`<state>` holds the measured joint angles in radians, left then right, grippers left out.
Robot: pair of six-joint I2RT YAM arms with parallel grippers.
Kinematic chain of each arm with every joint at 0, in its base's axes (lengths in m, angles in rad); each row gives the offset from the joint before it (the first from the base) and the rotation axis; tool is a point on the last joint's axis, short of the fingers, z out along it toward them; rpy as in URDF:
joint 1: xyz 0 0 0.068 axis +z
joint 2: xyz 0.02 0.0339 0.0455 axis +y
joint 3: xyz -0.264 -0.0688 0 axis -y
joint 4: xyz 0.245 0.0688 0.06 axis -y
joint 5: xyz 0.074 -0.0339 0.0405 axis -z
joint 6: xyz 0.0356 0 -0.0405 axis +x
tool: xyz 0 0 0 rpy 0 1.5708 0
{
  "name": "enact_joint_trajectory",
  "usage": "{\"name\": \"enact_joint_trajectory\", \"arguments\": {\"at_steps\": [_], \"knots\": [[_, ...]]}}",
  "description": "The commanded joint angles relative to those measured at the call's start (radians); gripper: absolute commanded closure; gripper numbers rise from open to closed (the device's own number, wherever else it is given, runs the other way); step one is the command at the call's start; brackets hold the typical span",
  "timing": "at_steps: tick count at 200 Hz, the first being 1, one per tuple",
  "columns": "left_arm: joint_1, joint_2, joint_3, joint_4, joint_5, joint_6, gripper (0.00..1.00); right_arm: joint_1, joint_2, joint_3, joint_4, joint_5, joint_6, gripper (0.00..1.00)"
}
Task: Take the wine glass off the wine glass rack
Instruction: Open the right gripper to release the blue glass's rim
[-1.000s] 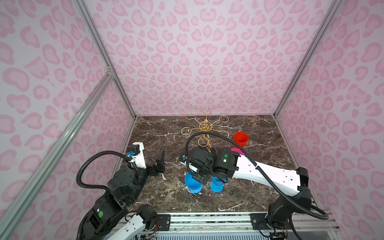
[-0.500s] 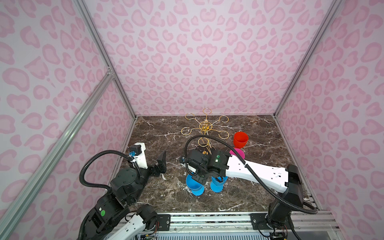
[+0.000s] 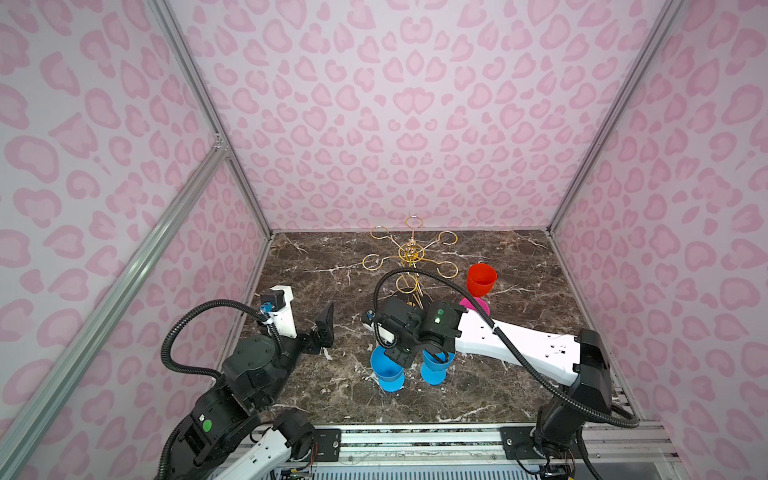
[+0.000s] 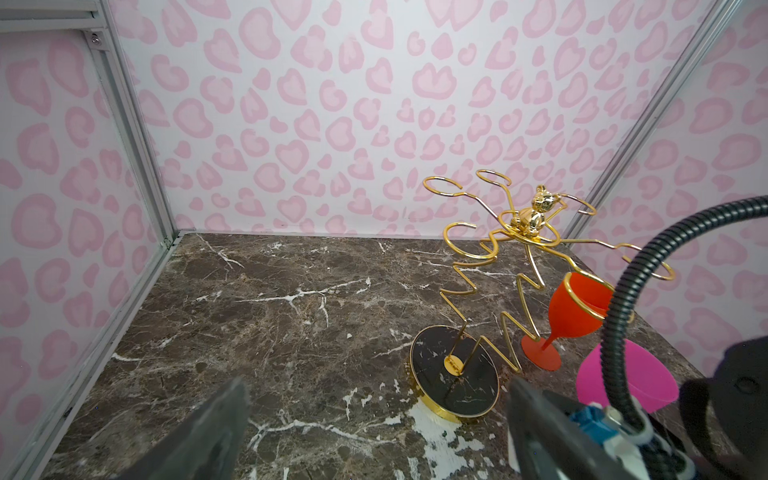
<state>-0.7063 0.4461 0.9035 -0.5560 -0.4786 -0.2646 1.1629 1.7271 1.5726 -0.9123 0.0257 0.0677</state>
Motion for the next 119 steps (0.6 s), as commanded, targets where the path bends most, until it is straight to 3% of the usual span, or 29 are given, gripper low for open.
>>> {"name": "enact_joint_trajectory", "arguments": {"at_steps": [1,53,119], "knots": [[0.001,0.001,0.0,0.007,-0.002,-0.006,0.03,-0.001,0.005,-0.01,0.002,0.003,0.004,1.0],[0.001,0.004,0.003,0.007,-0.001,-0.006,0.03,-0.002,0.012,-0.009,-0.007,-0.002,0.009,1.0],[0.001,0.011,0.005,0.008,-0.001,-0.005,0.03,-0.002,0.006,0.0,-0.014,0.008,0.012,0.87]]}}
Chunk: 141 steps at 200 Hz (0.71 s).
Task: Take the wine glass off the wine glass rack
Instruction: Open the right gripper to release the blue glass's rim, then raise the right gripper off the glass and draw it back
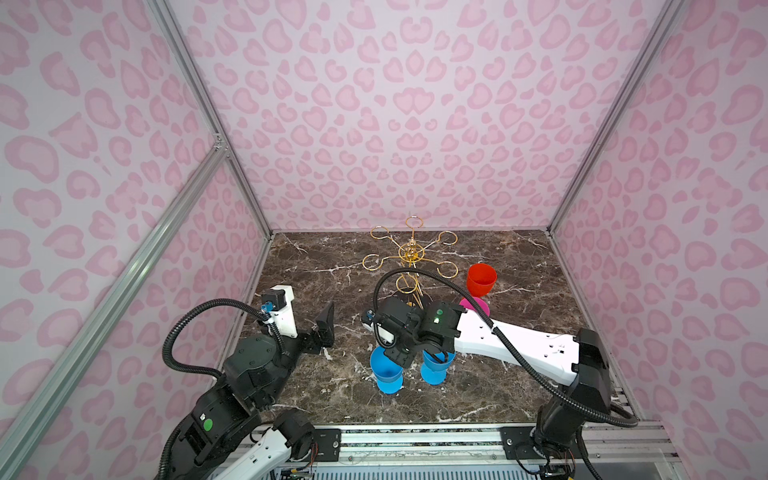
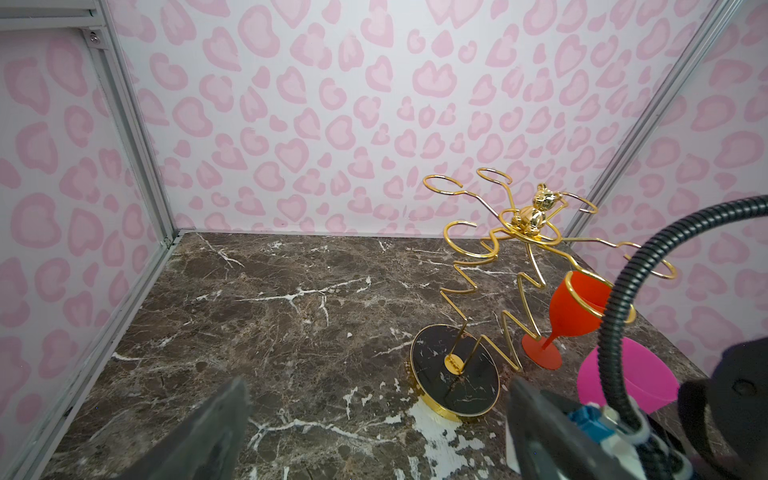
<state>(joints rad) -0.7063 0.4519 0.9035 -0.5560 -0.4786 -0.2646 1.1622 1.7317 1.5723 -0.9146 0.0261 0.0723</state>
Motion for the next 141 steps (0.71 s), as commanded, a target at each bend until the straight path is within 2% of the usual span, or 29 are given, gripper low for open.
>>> {"name": "enact_joint_trajectory", "arguments": {"at_steps": [1,72,141], "knots": [[0.001,0.005,0.005,0.008,-0.002,-0.004,0.03,-0.001,0.002,0.0,-0.012,0.008,0.007,0.87],[0.001,0.008,0.014,0.01,-0.003,0.001,0.03,0.006,-0.01,0.029,-0.039,0.031,0.012,0.79],[0.001,0.009,0.018,0.016,-0.02,0.016,0.03,0.047,-0.05,0.094,-0.088,0.083,0.007,0.78]]}}
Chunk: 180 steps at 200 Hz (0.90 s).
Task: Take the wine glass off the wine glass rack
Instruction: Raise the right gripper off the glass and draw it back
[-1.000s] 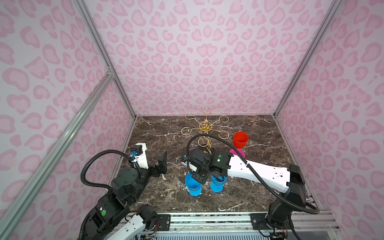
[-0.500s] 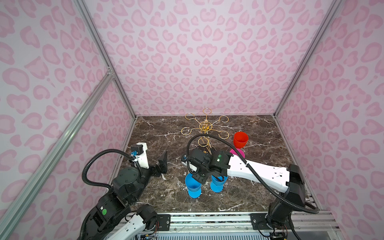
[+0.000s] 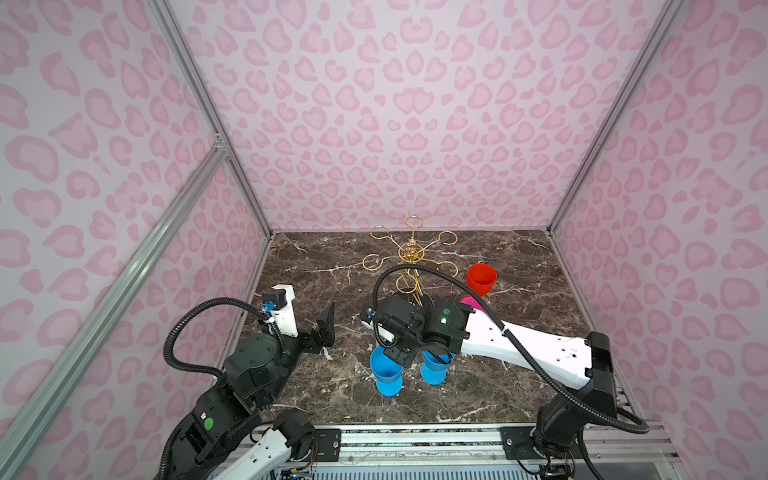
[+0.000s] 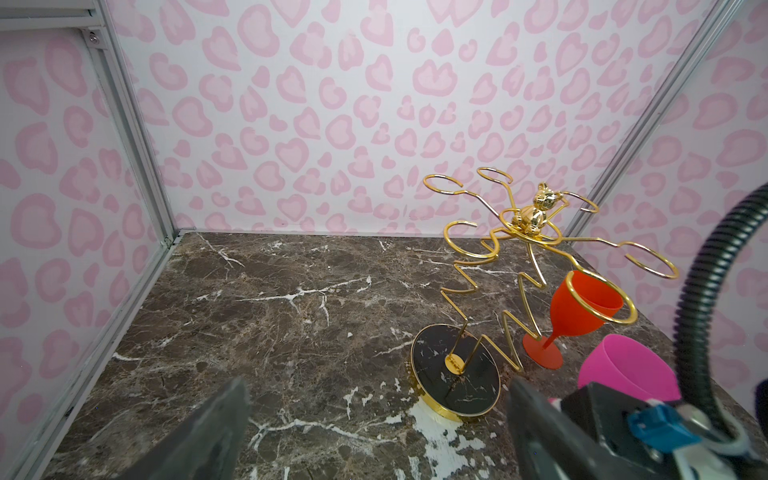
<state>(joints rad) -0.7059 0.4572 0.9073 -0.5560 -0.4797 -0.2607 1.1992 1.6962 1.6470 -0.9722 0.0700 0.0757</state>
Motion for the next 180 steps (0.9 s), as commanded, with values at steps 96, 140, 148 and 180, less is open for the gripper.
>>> {"name": "enact_joint_trajectory", "arguments": {"at_steps": [96,140,148,180], "knots": [[0.0,0.005,0.022,0.039,-0.069,0.064,0.03,0.056,-0.149,0.085,0.019,0.137,-0.012,0.78],[0.0,0.039,0.04,0.06,-0.088,0.126,0.03,-0.01,-0.303,-0.01,0.158,0.257,-0.042,0.77],[0.002,0.048,0.043,0.064,-0.095,0.134,0.03,-0.036,-0.327,-0.022,0.181,0.265,-0.046,0.77],[0.022,0.073,0.034,0.112,-0.119,0.16,0.03,-0.175,-0.423,-0.089,0.28,0.266,-0.042,0.77]]}}
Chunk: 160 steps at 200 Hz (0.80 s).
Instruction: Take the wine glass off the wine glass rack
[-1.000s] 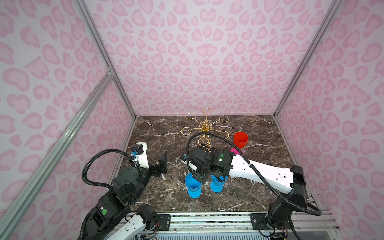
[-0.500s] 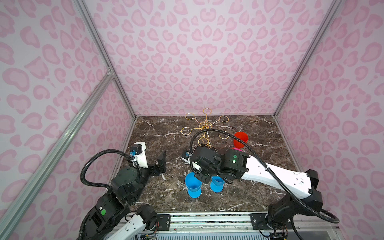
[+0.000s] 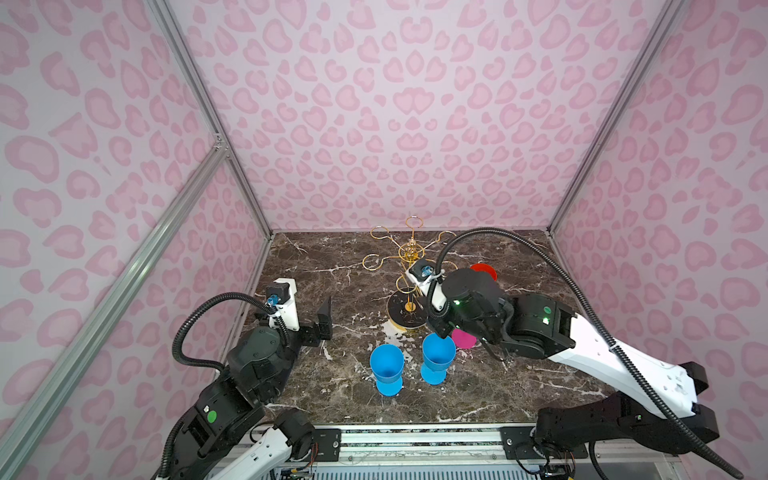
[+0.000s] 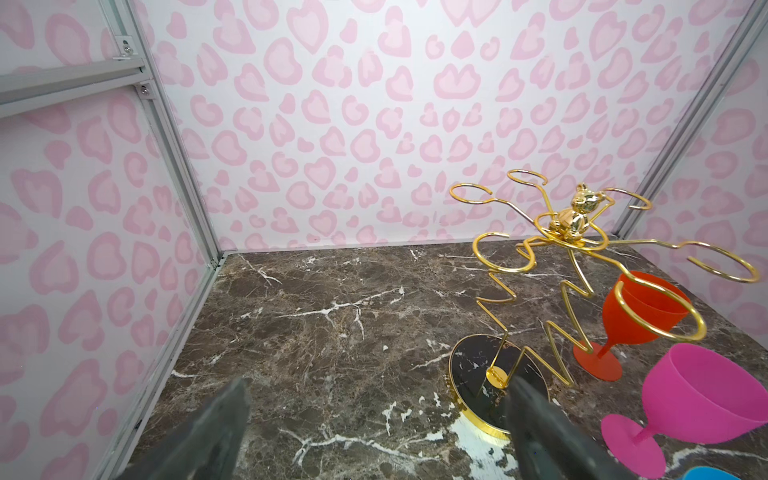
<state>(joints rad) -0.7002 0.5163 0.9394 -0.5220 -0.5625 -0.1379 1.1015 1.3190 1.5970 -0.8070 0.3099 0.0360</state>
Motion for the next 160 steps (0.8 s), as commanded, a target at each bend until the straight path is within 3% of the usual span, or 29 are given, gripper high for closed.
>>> {"name": "enact_joint_trajectory", "arguments": {"at_steps": [1,22,43,92,121,160], "knots": [[0.017,0.014,0.0,0.081,-0.038,0.039,0.03,-0.084,-0.049,-0.042,0.117,0.024,-0.001,0.77],[0.071,0.024,-0.024,0.134,-0.037,0.05,0.03,-0.21,-0.094,-0.1,0.185,-0.027,0.024,0.77],[0.17,0.053,-0.037,0.166,0.061,0.055,0.03,-0.341,-0.114,-0.15,0.228,-0.077,0.033,0.77],[0.563,0.219,-0.044,0.219,0.404,-0.009,0.03,-0.716,-0.116,-0.255,0.348,-0.191,0.086,0.76],[0.712,0.243,-0.173,0.386,0.404,-0.031,0.03,-0.912,-0.131,-0.421,0.47,-0.236,0.157,0.75],[0.808,0.286,-0.37,0.52,0.346,-0.022,0.03,-1.095,-0.167,-0.641,0.592,-0.218,0.203,0.59]]}}
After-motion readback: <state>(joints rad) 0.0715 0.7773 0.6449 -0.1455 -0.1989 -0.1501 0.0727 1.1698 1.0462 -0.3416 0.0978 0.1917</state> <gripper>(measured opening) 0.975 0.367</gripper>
